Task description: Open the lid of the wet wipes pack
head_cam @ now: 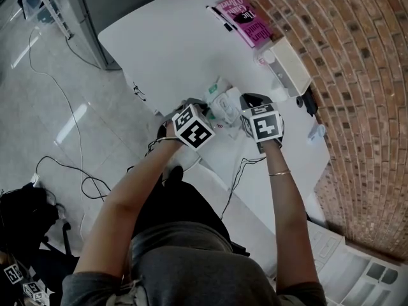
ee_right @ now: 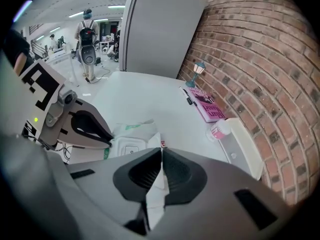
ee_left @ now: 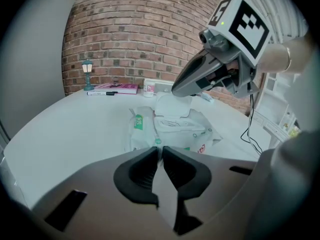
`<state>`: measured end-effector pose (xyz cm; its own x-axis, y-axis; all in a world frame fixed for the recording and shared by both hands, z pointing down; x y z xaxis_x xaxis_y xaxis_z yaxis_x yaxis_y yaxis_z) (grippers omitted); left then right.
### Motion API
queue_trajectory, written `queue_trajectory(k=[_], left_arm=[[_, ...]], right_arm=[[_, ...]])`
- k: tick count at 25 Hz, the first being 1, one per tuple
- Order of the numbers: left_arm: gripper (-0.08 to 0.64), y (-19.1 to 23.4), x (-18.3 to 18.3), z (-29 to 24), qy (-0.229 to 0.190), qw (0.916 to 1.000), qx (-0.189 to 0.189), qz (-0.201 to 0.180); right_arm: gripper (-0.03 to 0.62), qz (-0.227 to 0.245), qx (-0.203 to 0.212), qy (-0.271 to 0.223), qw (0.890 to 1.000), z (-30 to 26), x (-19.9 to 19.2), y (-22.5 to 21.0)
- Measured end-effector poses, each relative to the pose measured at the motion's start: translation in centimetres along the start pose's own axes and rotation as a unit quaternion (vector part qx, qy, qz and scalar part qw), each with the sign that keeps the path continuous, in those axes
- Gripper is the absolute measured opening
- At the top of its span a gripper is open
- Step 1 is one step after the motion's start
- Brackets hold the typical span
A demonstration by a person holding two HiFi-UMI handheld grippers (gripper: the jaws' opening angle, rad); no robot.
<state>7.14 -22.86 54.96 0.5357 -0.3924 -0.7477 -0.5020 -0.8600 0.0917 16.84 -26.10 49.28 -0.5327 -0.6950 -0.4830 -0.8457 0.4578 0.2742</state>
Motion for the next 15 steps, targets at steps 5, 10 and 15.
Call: queue_trajectory(k=[5,10,15], left_arm=[[0.054,0.0,0.1,0.1,0.000,1.0000,-0.002,0.006],[0.054,0.1,0.1,0.2,0.000,1.0000,-0.002,0.009],[0.054,0.1,0.0,0.2,0.001,1.0000,-0.003,0.009]], right_arm=[[0.020,-0.004,-0.003,0.004,1.000,-0.5,0.0,-0.7],[0.023,-0.014,-0.001,0.004,1.000,-1.0,0.0,-1.3],[0.026,-0.021,0.002,0.007,1.000,-1.6,-0.1,-1.7]])
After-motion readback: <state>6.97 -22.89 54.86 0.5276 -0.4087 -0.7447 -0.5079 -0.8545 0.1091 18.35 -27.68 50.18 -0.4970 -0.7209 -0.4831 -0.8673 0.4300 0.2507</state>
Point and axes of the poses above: the fingertips, and each gripper's own axes: z backward along the fingers, y to its left, x out of its top, the point moved 1 cm from there along z, backward along the fingers, and after that the axes turned 2 degrees about -z, right-handed, at the moved point
